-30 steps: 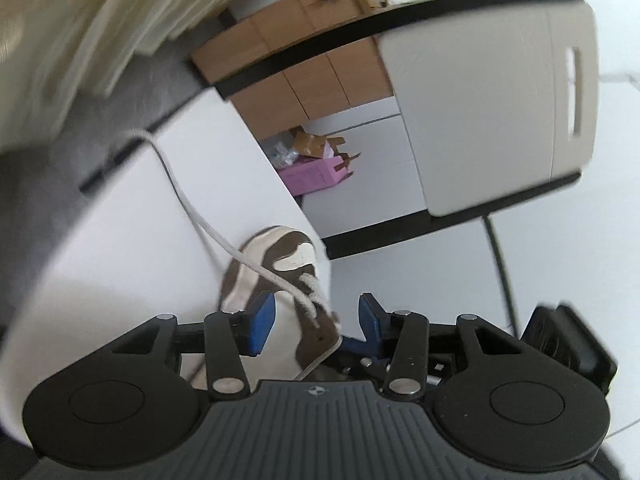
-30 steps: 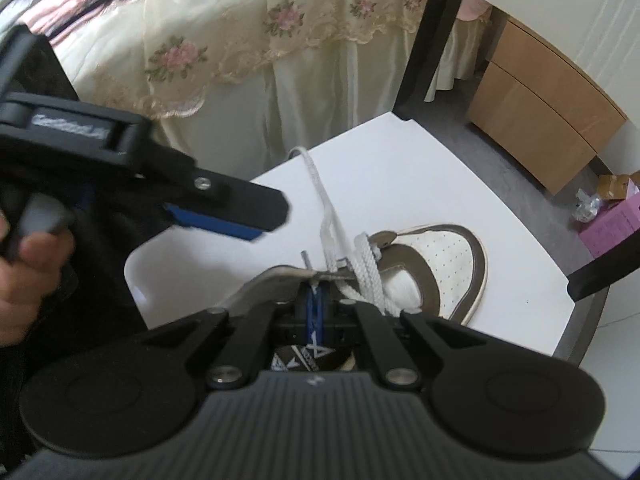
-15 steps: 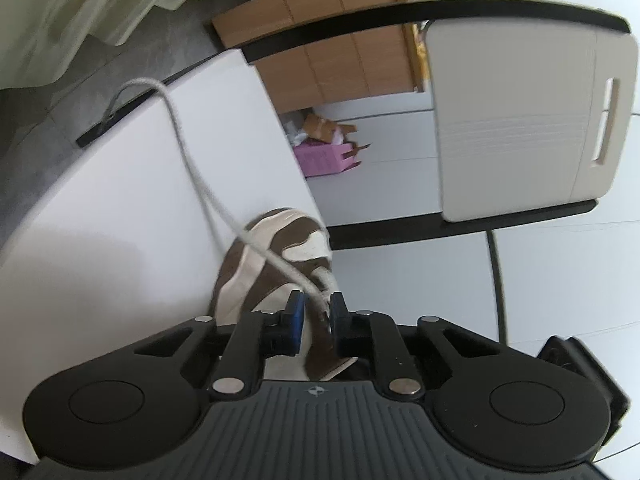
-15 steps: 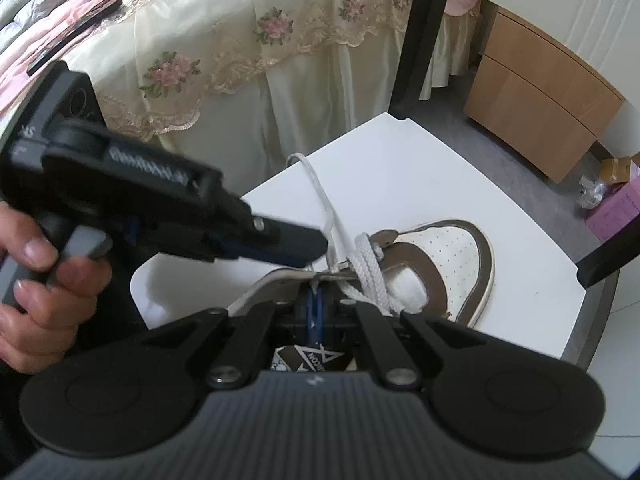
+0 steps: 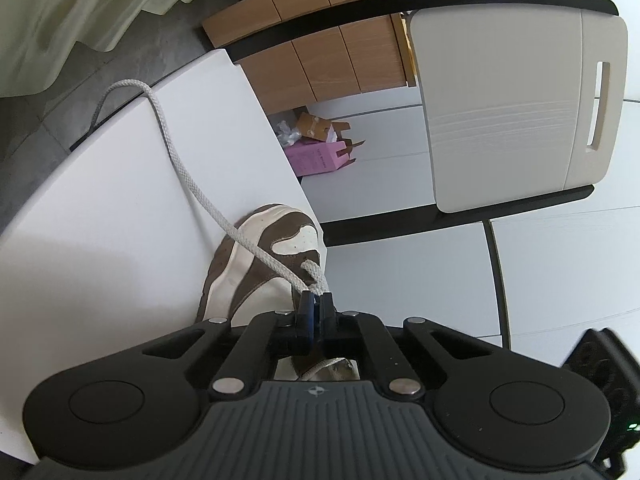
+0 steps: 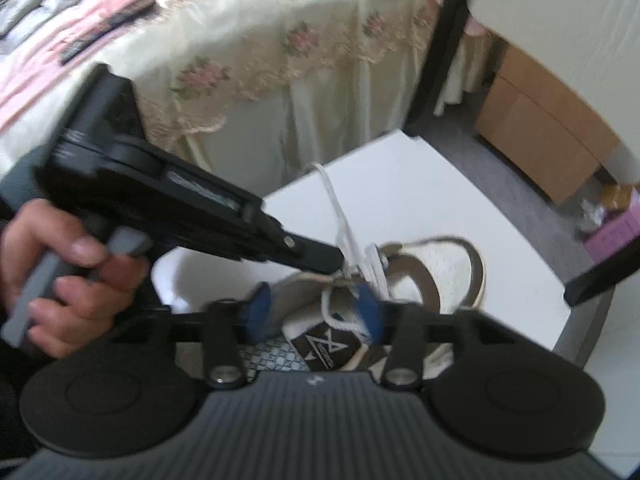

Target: Lace up shoes with both hands

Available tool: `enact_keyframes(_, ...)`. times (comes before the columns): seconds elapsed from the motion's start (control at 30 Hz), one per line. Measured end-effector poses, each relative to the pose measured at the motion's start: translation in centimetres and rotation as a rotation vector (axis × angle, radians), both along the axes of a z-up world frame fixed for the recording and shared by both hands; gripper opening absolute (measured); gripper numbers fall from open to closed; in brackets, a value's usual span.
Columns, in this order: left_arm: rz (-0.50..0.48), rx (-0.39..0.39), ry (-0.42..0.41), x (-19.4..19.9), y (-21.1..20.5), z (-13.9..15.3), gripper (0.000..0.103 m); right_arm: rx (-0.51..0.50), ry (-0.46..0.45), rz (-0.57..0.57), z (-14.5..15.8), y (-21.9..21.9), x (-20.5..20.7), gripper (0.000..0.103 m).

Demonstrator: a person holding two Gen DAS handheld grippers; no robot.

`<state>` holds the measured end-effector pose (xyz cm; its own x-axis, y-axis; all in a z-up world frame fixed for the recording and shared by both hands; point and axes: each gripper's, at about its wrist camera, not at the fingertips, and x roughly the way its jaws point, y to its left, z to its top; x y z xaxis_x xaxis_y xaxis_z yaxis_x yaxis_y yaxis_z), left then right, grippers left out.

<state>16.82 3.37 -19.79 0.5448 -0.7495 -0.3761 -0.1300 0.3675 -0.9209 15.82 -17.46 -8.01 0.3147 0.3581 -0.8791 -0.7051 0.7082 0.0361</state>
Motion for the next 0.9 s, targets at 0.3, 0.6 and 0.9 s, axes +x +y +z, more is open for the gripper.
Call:
enact_keyframes(0.3, -0.031, 0.067, -0.033, 0.2, -0.4, 1.0, 0.002, -0.070, 0.016, 0.066, -0.4, 2.8, 1.8, 0.050)
enact_keyframes(0.6, 0.014, 0.047, -0.040, 0.2, 1.1, 1.9, 0.002, -0.132, 0.037, 0.039, -2.2, 3.2, 2.2, 0.051)
enact_keyframes(0.9, 0.078, 0.054, -0.081, -0.1, 3.6, 3.6, 0.002, 0.016, 0.025, -0.095, -1.2, 1.8, 2.9, 0.050)
